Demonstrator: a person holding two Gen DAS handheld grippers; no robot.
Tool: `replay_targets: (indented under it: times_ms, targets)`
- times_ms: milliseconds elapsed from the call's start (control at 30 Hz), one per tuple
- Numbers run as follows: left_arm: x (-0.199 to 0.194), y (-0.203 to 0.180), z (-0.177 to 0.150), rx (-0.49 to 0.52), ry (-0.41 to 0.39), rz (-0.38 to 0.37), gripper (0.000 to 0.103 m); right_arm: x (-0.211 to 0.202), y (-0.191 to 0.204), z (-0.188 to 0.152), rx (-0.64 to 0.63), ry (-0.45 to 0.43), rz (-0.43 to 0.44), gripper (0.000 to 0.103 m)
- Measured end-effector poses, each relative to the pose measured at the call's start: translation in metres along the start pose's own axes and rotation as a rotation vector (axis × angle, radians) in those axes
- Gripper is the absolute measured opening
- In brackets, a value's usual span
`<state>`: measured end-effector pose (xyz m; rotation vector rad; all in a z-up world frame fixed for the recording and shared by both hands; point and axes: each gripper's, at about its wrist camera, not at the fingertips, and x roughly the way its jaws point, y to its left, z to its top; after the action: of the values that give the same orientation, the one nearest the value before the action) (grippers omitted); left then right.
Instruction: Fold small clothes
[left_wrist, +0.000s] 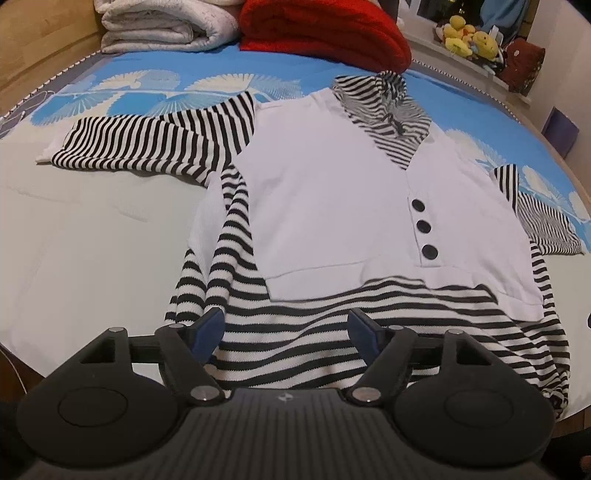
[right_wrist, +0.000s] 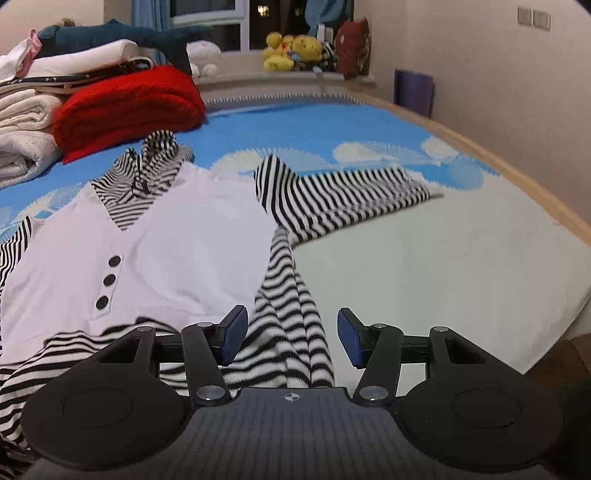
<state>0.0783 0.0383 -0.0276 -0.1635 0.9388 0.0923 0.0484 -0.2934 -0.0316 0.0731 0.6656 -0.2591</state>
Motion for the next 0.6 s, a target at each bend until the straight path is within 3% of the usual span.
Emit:
replay_targets:
  times_ms: [200, 367, 433, 467, 600]
  targets:
    - [-0.028, -0.008, 0.016, 0.017, -0.162, 0.010, 0.079, -0.001, 0.009, 0.005, -0.023, -0.012, 0.031, 0.063]
    - [-0.064, -0.018, 0.082, 0.074, -0.335, -0.055, 0.082, -0.004, 0.012, 0.008, -0.044, -0.027, 0.036, 0.074]
    - [-0.068, -0.019, 0.111, 0.088, -0.370, -0.091, 0.082, -0.004, 0.011, 0.008, -0.037, -0.030, 0.036, 0.094]
    - [-0.068, -0.019, 0.125, 0.100, -0.384, -0.103, 0.082, -0.004, 0.009, 0.009, -0.028, -0.034, 0.032, 0.097]
    - [-0.054, -0.016, 0.169, 0.225, -0.462, -0.093, 0.082, -0.008, 0.006, 0.014, 0.003, -0.056, 0.018, 0.097]
